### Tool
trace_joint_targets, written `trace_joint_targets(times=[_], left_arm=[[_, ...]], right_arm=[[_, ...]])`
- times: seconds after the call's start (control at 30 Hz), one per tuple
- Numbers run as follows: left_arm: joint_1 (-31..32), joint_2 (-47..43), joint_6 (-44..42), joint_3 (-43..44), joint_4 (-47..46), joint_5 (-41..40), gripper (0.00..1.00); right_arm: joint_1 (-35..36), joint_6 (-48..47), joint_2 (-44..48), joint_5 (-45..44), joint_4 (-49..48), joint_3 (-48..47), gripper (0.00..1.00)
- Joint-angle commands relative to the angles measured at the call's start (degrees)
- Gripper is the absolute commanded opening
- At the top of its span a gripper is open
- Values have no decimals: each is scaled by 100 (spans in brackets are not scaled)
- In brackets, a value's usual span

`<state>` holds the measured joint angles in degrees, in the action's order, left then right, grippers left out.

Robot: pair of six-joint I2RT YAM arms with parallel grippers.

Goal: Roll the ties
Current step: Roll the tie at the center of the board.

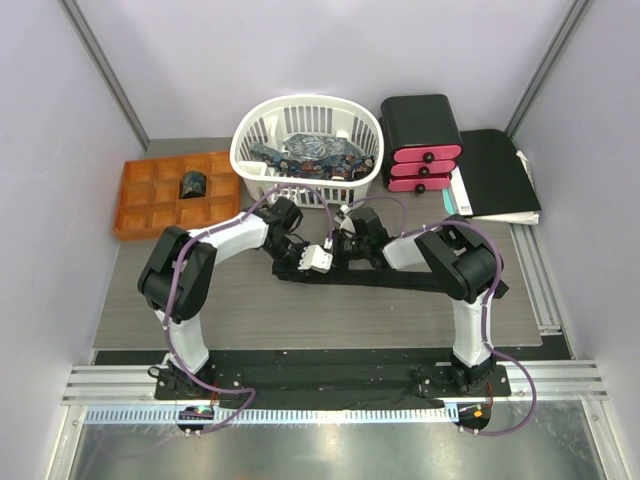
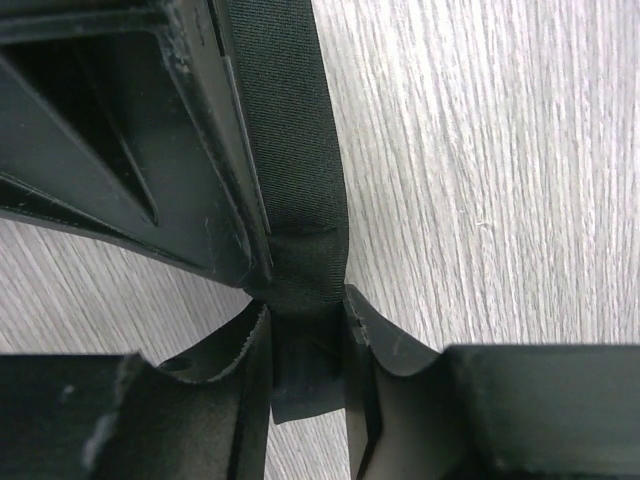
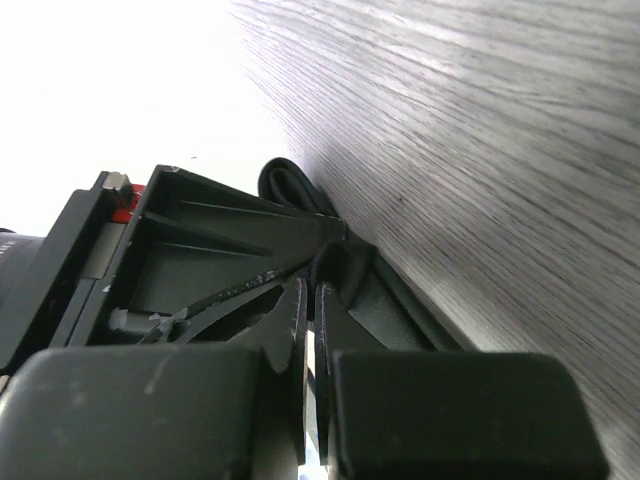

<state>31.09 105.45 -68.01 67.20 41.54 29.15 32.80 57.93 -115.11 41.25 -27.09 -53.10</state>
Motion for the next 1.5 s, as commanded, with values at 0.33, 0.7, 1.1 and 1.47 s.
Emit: trace_joint_targets(times=[0.33, 0.7, 1.1, 1.47], left_arm=[[108, -138, 147, -207, 452, 135, 24], [169, -139, 402, -269, 223, -58, 24], [187, -112, 464, -269, 153, -76, 23], [108, -234, 446, -339, 91, -269, 41]], right_arm=[[-1, -686, -3, -109, 257, -174, 1], [-10, -283, 357, 119, -50, 63, 30], [78, 60, 367, 278, -516, 309, 33], [87, -563, 375, 243, 300, 133, 1]])
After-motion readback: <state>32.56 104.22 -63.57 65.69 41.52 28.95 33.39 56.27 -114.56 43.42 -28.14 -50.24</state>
